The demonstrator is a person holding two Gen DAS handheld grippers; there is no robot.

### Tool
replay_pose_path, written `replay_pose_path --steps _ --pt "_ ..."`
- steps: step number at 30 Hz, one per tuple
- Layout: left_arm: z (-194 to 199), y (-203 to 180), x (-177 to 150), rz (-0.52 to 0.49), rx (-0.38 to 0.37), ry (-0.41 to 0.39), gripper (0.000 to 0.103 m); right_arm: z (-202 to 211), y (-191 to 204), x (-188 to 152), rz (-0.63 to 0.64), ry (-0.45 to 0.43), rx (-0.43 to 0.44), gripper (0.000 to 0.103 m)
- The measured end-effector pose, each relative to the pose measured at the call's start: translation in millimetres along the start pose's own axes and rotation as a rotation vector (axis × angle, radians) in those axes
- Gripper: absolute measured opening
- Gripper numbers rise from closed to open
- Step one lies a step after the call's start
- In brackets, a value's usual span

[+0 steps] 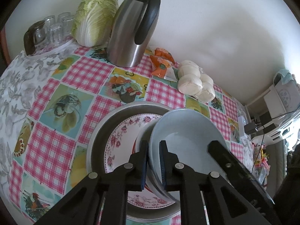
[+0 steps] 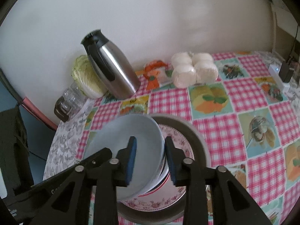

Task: Organize plates and bowls
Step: 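Lower the pale blue bowl onto the stacked bowls and open both grippers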

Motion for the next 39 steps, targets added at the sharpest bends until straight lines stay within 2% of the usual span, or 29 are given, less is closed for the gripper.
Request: replay_pose_path --steps 5,11,14,27,30,39 --pt "1.1 1.2 -0.1 0.004 0.005 -0.001 0.013 2.0 -6.0 1.2 -0.015 -0.003 -0.007 0.033" --pt "5.0 2.0 1.0 0.006 0.012 -0.01 0.015 -8.2 -23.5 -6.9 -0.053 0.043 -0.043 0.033" --pt "4.9 1.9 1.2 0.006 0.008 -0.013 0.016 -11.3 -27.1 -9.9 -0.072 0.055 -0.031 0.034" --pt "8.7 0.7 0.4 -0.01 0.017 -0.017 0.017 -9.7 -25.0 -10.1 -0.029 0.059 -0.063 0.035" --pt "13.1 1.8 1.2 -0.012 0.032 -0.027 0.02 -8.4 -25.4 -9.9 -0.024 0.058 -0.069 0.035" --pt "26.1 7.0 5.4 -0.008 0.027 -0.064 0.023 -2.3 -20.7 -8.7 0.007 0.05 -0.075 0.035"
Point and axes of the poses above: each gripper's, at about its wrist camera, not at the fingertips, and z roughly against the way its jaws point, y to its left, x to its top, the point moved 6 cm from there along -z, roughly the way its jaws point, and after that the axes turned 6 degrees about z, right-handed, at the moved point
